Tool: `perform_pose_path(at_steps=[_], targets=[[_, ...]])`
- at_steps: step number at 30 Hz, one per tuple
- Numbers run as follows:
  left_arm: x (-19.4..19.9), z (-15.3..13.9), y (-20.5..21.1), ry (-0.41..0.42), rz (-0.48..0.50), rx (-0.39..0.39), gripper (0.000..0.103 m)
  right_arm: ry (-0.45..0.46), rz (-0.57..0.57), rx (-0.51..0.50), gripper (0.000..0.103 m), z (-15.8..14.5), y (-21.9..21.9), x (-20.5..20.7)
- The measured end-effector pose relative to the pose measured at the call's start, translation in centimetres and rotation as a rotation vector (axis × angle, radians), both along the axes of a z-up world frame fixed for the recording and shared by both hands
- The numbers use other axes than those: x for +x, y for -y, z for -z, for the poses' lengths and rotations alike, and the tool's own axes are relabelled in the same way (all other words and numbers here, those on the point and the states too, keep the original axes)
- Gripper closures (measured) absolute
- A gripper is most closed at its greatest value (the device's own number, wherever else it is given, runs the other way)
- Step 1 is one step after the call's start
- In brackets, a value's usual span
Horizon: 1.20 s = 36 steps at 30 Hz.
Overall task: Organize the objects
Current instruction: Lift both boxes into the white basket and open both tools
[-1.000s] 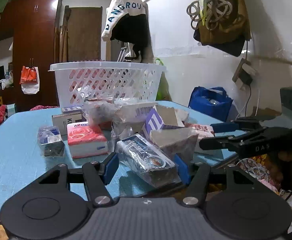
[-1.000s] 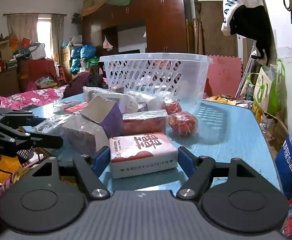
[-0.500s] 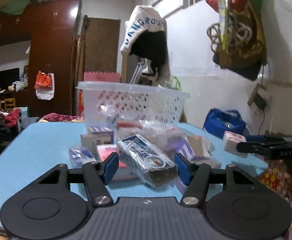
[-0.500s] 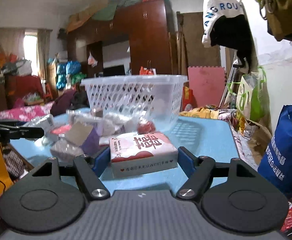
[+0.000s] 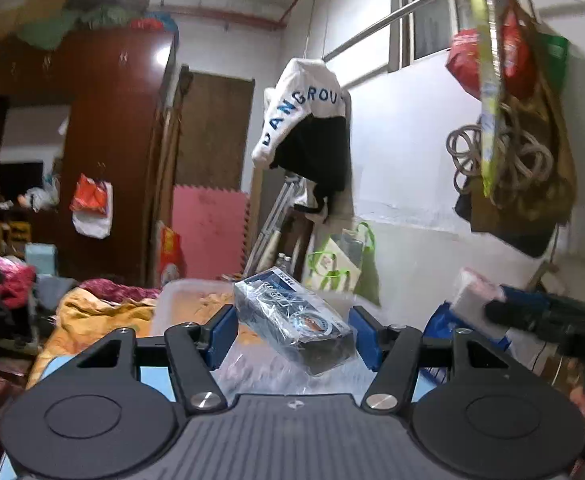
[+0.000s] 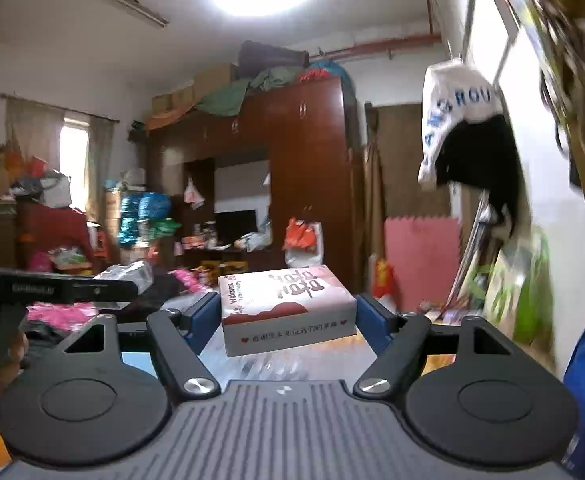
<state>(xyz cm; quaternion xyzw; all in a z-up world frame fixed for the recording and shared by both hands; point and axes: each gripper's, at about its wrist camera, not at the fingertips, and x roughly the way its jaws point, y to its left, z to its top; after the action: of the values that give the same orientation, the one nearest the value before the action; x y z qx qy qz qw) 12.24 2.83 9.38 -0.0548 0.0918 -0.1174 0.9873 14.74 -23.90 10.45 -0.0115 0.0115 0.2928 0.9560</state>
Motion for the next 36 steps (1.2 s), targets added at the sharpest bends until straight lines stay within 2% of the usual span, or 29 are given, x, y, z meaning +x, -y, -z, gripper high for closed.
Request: perform_pose_path(at_steps=[4,7,12,13,14,15,16,17,20,23,25,27,30,33,36], targets=[[5.8,-1.9,0.8,-0.073,-0.026,0.012,0.038,-0.012,0.025,-0.038,0.027,-1.1,-2.7,3.8],[8.6,-1.3,1.0,-0.138,-0.057,0.012,0.038,-0.055,0.029,-0.058,0.027,-0.7,-4.0,6.1],[10.6,0.2,0.8,-0.209,-0.077,0.005,0.036,-0.097,0.018,-0.08,0.026,0.7,-4.3,7.0],[11.1,0.4,0.7,-0.222,-0.075,0.013,0.024,-0.112,0.008,-0.089,0.024,0.8,-4.4,7.3],[11.5,0.6,0.8,-0.229,-0.076,0.029,0.007,-0.119,0.016,-0.086,0.02,1.1,-4.4,7.4],[11.8,0.8,0.8,-0.233,-0.088,0.045,0.001,-0.119,0.038,-0.081,0.007,1.2,-4.3,7.5],[12.0,1.0,0.8,-0.233,-0.108,0.062,0.0,-0.118,0.052,-0.08,0.0,1.2,-4.1,7.4],[11.9,1.1,0.7,-0.234,-0.118,0.07,0.0,-0.117,0.056,-0.072,0.0,1.3,-3.7,7.0],[9.5,1.1,-0.7,-0.181,-0.1,0.038,0.0,-0.131,0.026,-0.008,0.0,1.4,-1.8,5.3],[5.3,1.5,-2.6,-0.128,-0.08,0.004,0.0,-0.209,-0.045,0.023,0.0,2.0,0.0,3.4],[2.3,2.6,-3.7,-0.111,-0.096,0.003,0.0,-0.238,-0.074,0.039,0.0,3.4,1.3,1.9],[-0.9,4.3,-4.7,-0.095,-0.139,0.026,0.0,-0.259,-0.086,0.01,0.0,5.5,2.0,0.1],[-4.8,7.4,-6.0,-0.104,-0.157,0.042,0.0,-0.251,-0.048,-0.013,0.0,8.8,2.5,-3.1],[-7.2,10.3,-7.0,-0.13,-0.167,0.03,0.0,-0.232,-0.039,0.014,0.0,10.3,3.0,-5.2],[-7.1,11.3,-7.4,-0.168,-0.153,0.007,0.001,-0.256,-0.136,0.041,0.0,11.2,2.9,-7.1]])
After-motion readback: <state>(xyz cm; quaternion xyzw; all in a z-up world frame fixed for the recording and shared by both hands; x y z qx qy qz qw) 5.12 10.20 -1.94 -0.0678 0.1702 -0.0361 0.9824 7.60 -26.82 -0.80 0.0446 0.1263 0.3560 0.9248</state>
